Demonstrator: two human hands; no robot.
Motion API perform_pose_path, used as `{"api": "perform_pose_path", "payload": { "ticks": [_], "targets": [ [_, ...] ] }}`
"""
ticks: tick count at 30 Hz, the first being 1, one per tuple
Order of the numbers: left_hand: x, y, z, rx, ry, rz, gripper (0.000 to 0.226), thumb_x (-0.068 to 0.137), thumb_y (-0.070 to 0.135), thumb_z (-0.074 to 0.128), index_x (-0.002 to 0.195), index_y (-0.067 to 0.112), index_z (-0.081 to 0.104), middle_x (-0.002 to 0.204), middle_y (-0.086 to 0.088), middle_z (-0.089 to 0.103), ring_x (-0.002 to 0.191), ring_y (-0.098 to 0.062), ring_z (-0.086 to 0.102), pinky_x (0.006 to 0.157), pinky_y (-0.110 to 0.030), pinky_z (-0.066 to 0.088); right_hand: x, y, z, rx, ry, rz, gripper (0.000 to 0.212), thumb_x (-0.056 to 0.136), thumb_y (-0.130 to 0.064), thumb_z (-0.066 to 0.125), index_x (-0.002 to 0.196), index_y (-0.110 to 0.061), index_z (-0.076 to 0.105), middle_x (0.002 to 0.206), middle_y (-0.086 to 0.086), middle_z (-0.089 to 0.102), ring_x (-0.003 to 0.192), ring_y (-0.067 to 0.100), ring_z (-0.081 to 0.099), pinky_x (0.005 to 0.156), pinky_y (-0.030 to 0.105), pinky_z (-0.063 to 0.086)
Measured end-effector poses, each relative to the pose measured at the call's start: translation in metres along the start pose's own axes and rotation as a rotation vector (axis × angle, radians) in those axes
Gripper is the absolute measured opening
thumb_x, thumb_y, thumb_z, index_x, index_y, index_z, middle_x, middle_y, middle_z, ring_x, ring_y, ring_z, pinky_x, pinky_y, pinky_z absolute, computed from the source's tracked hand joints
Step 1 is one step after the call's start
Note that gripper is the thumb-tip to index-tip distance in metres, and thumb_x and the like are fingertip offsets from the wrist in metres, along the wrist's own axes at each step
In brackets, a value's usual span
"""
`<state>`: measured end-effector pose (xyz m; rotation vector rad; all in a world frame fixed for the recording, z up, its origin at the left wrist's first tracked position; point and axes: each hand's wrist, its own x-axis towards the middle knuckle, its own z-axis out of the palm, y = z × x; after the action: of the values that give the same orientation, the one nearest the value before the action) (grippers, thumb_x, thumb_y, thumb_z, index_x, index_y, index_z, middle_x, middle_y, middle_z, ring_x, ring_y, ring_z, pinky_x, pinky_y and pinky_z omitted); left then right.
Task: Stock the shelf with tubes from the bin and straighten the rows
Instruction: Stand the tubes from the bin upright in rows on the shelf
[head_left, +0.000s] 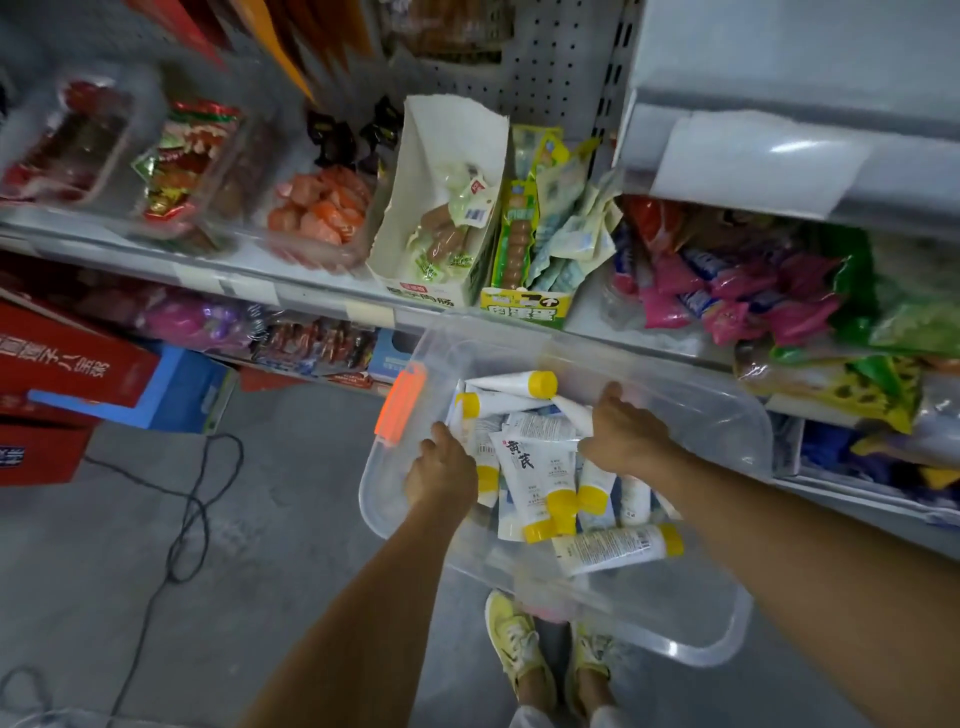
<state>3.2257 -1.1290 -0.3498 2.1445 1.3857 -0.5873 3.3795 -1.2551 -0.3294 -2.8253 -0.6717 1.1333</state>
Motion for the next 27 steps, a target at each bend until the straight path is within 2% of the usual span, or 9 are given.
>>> {"api": "perform_pose_path", "payload": {
  "ticks": [2, 4, 7, 11, 13, 15, 19, 23, 27],
  "targets": [
    [-0.015, 0.009, -0.012, -0.33, -0.054, -0.044, 0.036, 0.091, 0.022, 0.049, 0.122, 0.007, 0.039, 0.117, -0.021, 0.058, 0.107, -0.043, 0.058, 0.089, -0.044, 0.046, -0.018, 0.013, -0.013, 0.306, -0.134, 0.052, 0.079, 0.09, -0.028, 0.061, 0.147, -0.001, 0.013, 0.115, 0.019, 0.059, 0.09, 0.03, 0.064, 0.063, 0.026, 0.044],
    [-0.038, 0.02, -0.026, -0.708, -0.105, -0.064, 0.028, 0.082, 0.027, 0.052, 0.101, 0.007, 0.049, 0.097, -0.022, 0.064, 0.083, -0.039, 0.065, 0.08, -0.05, 0.055, -0.041, 0.02, -0.026, 0.598, -0.225, 0.036, 0.055, 0.088, -0.022, 0.061, 0.132, -0.002, 0.034, 0.084, 0.014, 0.059, 0.052, 0.015, 0.052, 0.042, 0.019, 0.035],
    [-0.075, 0.038, -0.051, -1.056, -0.169, -0.113, 0.009, 0.093, 0.014, 0.053, 0.09, 0.006, 0.051, 0.072, -0.014, 0.059, 0.053, -0.026, 0.059, 0.055, -0.038, 0.055, -0.083, 0.022, -0.044, 0.895, -0.266, -0.027, 0.032, 0.09, -0.021, 0.061, 0.115, -0.009, 0.045, 0.074, 0.011, 0.058, 0.044, 0.012, 0.042, 0.042, 0.019, 0.026],
    [-0.105, 0.059, -0.081, -1.28, -0.24, -0.141, 0.066, 0.075, 0.049, 0.064, 0.125, 0.008, 0.052, 0.111, -0.021, 0.066, 0.082, -0.034, 0.069, 0.082, -0.053, 0.056, -0.136, 0.011, -0.076, 1.184, -0.329, -0.138, 0.026, 0.095, -0.032, 0.057, 0.111, -0.012, 0.051, 0.073, 0.009, 0.06, 0.049, 0.014, 0.044, 0.044, 0.022, 0.023],
    [-0.116, 0.064, -0.097, -1.344, -0.235, -0.086, 0.072, 0.076, 0.056, 0.065, 0.131, 0.011, 0.052, 0.12, -0.02, 0.064, 0.096, -0.036, 0.066, 0.089, -0.055, 0.053, -0.158, 0.007, -0.093, 1.281, -0.34, -0.2, 0.025, 0.095, -0.031, 0.057, 0.11, -0.012, 0.051, 0.073, 0.01, 0.06, 0.051, 0.016, 0.045, 0.043, 0.022, 0.024],
    [-0.135, 0.071, -0.124, -1.359, -0.207, -0.024, 0.074, 0.073, 0.062, 0.069, 0.129, 0.016, 0.054, 0.12, -0.016, 0.065, 0.104, -0.037, 0.065, 0.092, -0.057, 0.052, -0.182, 0.003, -0.111, 1.23, -0.282, -0.268, 0.025, 0.093, -0.024, 0.062, 0.114, -0.014, 0.052, 0.076, 0.01, 0.063, 0.055, 0.018, 0.049, 0.047, 0.025, 0.031],
    [-0.169, 0.084, -0.173, -1.378, -0.162, 0.175, 0.097, 0.04, 0.066, 0.087, 0.12, 0.019, 0.059, 0.113, -0.011, 0.068, 0.102, -0.035, 0.067, 0.087, -0.057, 0.054, -0.224, -0.003, -0.142, 0.974, -0.082, -0.468, 0.042, 0.084, -0.004, 0.07, 0.112, -0.021, 0.045, 0.084, 0.01, 0.056, 0.051, 0.007, 0.056, 0.047, 0.02, 0.041],
    [-0.206, 0.098, -0.212, -1.384, -0.023, 0.334, 0.057, 0.066, 0.032, 0.084, 0.115, 0.014, 0.062, 0.111, -0.016, 0.069, 0.102, -0.034, 0.066, 0.088, -0.054, 0.055, -0.252, -0.008, -0.172, 0.816, 0.161, -0.627, 0.038, 0.085, -0.013, 0.072, 0.106, -0.031, 0.046, 0.097, 0.009, 0.056, 0.057, 0.0, 0.051, 0.053, 0.017, 0.041],
    [-0.239, 0.122, -0.244, -1.393, 0.053, 0.476, 0.041, 0.081, 0.008, 0.073, 0.119, 0.008, 0.056, 0.104, -0.012, 0.07, 0.087, -0.025, 0.069, 0.068, -0.036, 0.059, -0.279, -0.008, -0.21, 0.812, 0.233, -0.601, 0.041, 0.084, -0.022, 0.07, 0.117, -0.025, 0.046, 0.113, 0.009, 0.061, 0.087, 0.025, 0.066, 0.073, 0.039, 0.054]
  ]
}}
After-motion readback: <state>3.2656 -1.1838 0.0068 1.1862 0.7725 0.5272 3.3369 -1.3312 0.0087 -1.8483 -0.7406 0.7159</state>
